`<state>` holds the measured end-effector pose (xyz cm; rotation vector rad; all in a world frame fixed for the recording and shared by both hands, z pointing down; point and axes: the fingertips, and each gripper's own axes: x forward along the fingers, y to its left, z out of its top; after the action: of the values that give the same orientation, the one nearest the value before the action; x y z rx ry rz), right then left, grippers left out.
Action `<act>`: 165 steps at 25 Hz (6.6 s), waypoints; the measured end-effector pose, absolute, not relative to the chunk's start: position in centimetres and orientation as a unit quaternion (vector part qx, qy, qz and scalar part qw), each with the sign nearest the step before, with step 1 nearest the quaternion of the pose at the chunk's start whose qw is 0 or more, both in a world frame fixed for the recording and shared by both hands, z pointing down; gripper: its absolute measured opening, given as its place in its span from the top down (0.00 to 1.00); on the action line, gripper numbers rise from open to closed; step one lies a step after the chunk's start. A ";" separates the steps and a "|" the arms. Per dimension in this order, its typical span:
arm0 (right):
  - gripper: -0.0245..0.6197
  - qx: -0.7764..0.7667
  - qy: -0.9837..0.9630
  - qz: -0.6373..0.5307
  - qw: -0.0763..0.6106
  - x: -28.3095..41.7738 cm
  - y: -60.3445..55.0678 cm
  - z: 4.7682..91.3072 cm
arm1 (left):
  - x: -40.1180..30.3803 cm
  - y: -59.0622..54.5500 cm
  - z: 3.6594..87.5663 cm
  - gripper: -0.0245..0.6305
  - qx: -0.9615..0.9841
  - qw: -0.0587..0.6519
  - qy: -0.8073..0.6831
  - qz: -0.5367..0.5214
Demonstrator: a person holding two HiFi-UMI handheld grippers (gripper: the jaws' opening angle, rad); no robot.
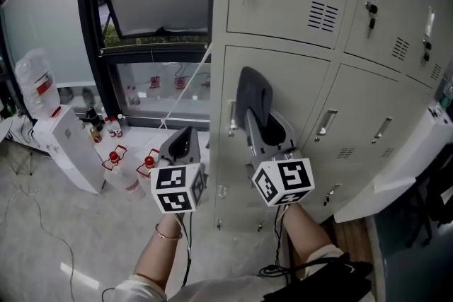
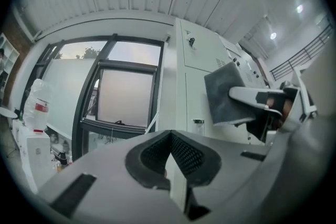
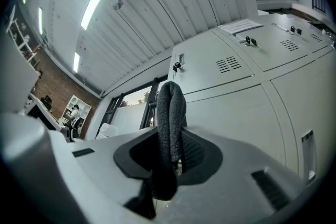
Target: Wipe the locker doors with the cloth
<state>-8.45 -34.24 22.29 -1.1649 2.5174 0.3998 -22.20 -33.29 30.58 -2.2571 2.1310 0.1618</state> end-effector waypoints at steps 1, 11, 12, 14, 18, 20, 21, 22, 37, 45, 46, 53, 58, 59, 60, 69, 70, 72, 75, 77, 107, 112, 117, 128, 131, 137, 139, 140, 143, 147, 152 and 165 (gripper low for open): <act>0.85 -0.408 0.886 0.142 0.170 -8.8 -34.4 21.9 | -22.3 -33.2 30.1 0.96 -0.726 0.017 0.685 0.053; 0.85 -0.387 0.890 0.167 0.176 -12.1 -36.2 20.4 | -23.7 -32.4 28.5 0.96 -0.717 0.024 0.693 0.071; 0.85 -0.387 0.889 0.170 0.176 -12.4 -36.3 20.4 | -24.0 -32.4 28.5 0.96 -0.715 0.025 0.695 0.074; 0.85 -0.390 0.887 0.173 0.176 -12.7 -36.7 20.3 | -24.6 -32.3 28.6 0.96 -0.709 0.029 0.700 0.079; 0.85 -0.396 0.884 0.174 0.176 -12.9 -37.5 20.0 | -25.2 -31.9 29.0 0.96 -0.703 0.023 0.707 0.080; 0.85 -0.400 0.882 0.175 0.175 -12.9 -37.7 19.9 | -25.4 -31.8 29.3 0.96 -0.700 0.019 0.709 0.080; 0.85 -0.403 0.881 0.175 0.174 -12.9 -37.8 19.9 | -25.5 -31.8 29.5 0.96 -0.699 0.018 0.710 0.081; 0.85 -0.406 0.880 0.175 0.174 -12.7 -37.9 20.0 | -25.5 -31.8 29.6 0.96 -0.698 0.018 0.711 0.081; 0.85 -0.437 0.869 0.139 0.187 -8.6 -39.2 20.2 | -22.4 -32.3 30.2 0.96 -0.709 0.006 0.701 0.072; 0.85 -0.458 0.857 0.128 0.198 -4.8 -39.6 20.0 | -19.8 -32.8 30.2 0.96 -0.717 0.009 0.694 0.070; 0.85 -0.461 0.856 0.128 0.198 -4.3 -39.6 20.0 | -19.4 -32.9 30.2 0.96 -0.718 0.009 0.692 0.069; 0.85 -0.480 0.846 0.123 0.199 -0.7 -40.1 20.2 | -16.2 -33.4 30.5 0.96 -0.731 0.005 0.679 0.062; 0.85 -0.492 0.838 0.122 0.201 2.0 -40.4 20.2 | -14.1 -33.9 30.5 0.96 -0.738 0.006 0.673 0.060; 0.85 -0.495 0.837 0.122 0.201 2.5 -40.5 20.3 | -13.6 -34.0 30.5 0.96 -0.739 0.005 0.671 0.060; 0.85 -0.497 0.835 0.122 0.201 3.1 -40.6 20.3 | -13.2 -34.2 30.5 0.96 -0.740 0.005 0.669 0.061; 0.85 -0.518 0.823 0.122 0.199 8.3 -41.3 20.5 | -8.6 -35.6 30.5 0.96 -0.756 0.004 0.652 0.062; 0.85 -0.520 0.821 0.123 0.199 8.8 -41.4 20.5 | -8.2 -35.7 30.5 0.96 -0.757 0.004 0.651 0.063; 0.85 -0.524 0.819 0.124 0.198 9.9 -41.5 20.4 | -7.4 -35.9 30.5 0.96 -0.759 0.004 0.648 0.063; 0.85 -0.532 0.814 0.126 0.197 11.6 -41.8 20.4 | -6.5 -36.2 30.7 0.96 -0.761 0.003 0.646 0.062; 0.85 -0.537 0.810 0.128 0.196 12.7 -42.0 20.3 | -6.1 -36.3 30.8 0.96 -0.761 0.001 0.646 0.061; 0.85 -0.640 0.732 0.118 0.204 26.9 -44.2 20.6 | -5.4 -37.5 31.5 0.96 -0.763 -0.004 0.644 0.056; 0.85 -0.667 0.706 0.102 0.217 30.8 -44.5 20.6 | -5.5 -37.6 31.6 0.96 -0.763 -0.005 0.645 0.055; 0.85 -0.691 0.683 0.104 0.213 34.0 -45.1 20.7 | -5.7 -37.7 31.5 0.96 -0.762 -0.005 0.646 0.057; 0.85 -0.732 0.643 0.117 0.192 39.2 -45.8 20.9 | -5.6 -38.3 31.6 0.96 -0.760 -0.004 0.647 0.056; 0.85 -0.736 0.639 0.118 0.190 39.7 -45.7 21.0 | -5.5 -38.4 31.7 0.96 -0.761 -0.006 0.646 0.056; 0.84 -0.707 0.664 0.135 0.202 36.7 -43.8 20.9 | -5.4 -38.4 31.9 0.96 -0.763 -0.008 0.643 0.056; 0.84 -0.692 0.676 0.139 0.210 34.8 -42.8 21.0 | -5.6 -38.4 31.9 0.96 -0.764 -0.009 0.643 0.054; 0.84 -0.685 0.682 0.139 0.215 33.7 -42.3 21.1 | -5.8 -38.3 32.0 0.96 -0.763 -0.008 0.644 0.053; 0.85 -0.660 0.701 0.137 0.234 29.8 -40.9 21.3 | -6.7 -38.0 32.3 0.96 -0.761 -0.009 0.647 0.051; 0.84 -0.614 0.738 0.141 0.242 22.8 -39.6 21.7 | -8.3 -37.3 32.8 0.96 -0.757 -0.014 0.652 0.048; 0.84 -0.560 0.781 0.151 0.232 13.3 -38.2 23.7 | -11.4 -36.1 33.4 0.96 -0.746 -0.018 0.664 0.045; 0.84 -0.437 0.863 0.144 0.210 -8.2 -35.1 29.4 | -21.4 -32.9 35.7 0.96 -0.713 -0.021 0.701 0.023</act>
<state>-8.21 -35.12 29.41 -1.2147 2.3995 0.3998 -21.44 -32.95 35.68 -2.2695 2.2318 0.0727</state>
